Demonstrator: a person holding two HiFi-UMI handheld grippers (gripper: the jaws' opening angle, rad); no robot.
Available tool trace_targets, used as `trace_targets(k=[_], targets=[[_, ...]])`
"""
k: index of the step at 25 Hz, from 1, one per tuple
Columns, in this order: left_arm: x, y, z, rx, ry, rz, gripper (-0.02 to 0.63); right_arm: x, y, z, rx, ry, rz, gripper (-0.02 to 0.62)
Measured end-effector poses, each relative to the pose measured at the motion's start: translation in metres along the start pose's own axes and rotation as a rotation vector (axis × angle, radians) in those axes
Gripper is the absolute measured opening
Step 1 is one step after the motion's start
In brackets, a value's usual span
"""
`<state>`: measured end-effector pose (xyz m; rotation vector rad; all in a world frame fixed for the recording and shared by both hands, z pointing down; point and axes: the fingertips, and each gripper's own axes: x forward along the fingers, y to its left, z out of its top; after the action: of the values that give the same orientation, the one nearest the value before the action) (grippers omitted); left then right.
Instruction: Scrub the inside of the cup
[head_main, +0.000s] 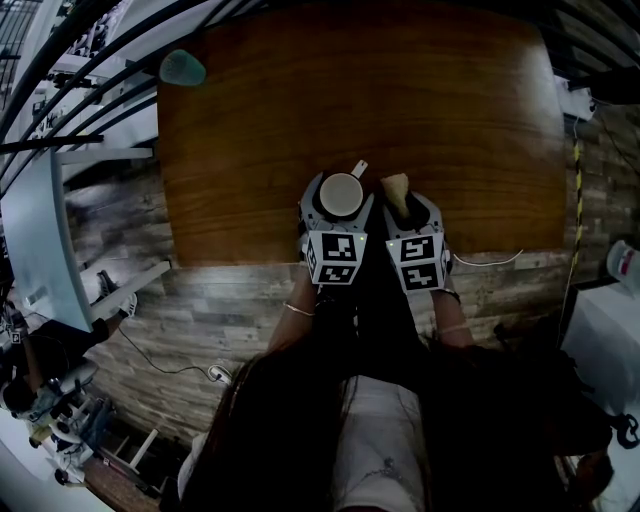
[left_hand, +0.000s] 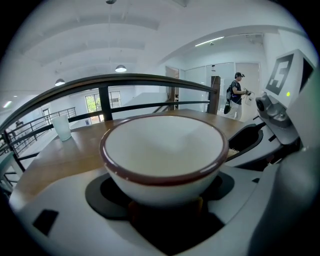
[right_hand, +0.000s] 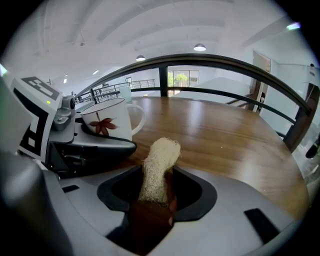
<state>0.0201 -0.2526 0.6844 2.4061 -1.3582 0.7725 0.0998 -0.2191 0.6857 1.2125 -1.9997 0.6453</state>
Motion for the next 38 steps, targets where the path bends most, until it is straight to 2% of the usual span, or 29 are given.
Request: trace_targets(k=[9, 13, 18, 38], targets=[[-0.010, 0.005, 0.006, -0.035, -0.063, 0.008, 0.399, -0.004, 0.005, 0.001, -0.052, 0.008, 0.009, 0.100], [-0.013, 0.004, 0.018, -0.020, -0.099, 0.018, 0.397, -0.006, 0.002, -0.001, -0.031, 0.002, 0.016, 0.089], [-0.018, 0.008, 0.011, -0.030, -0.091, 0.029, 0.398, -0.007, 0.001, 0.003, 0.000, -0.004, 0.018, 0.086], [-0.061, 0.020, 0.036, 0.029, -0.129, 0.059, 0.399, -0.045, 0.019, 0.033, -0.027, -0.081, 0.001, 0.084]])
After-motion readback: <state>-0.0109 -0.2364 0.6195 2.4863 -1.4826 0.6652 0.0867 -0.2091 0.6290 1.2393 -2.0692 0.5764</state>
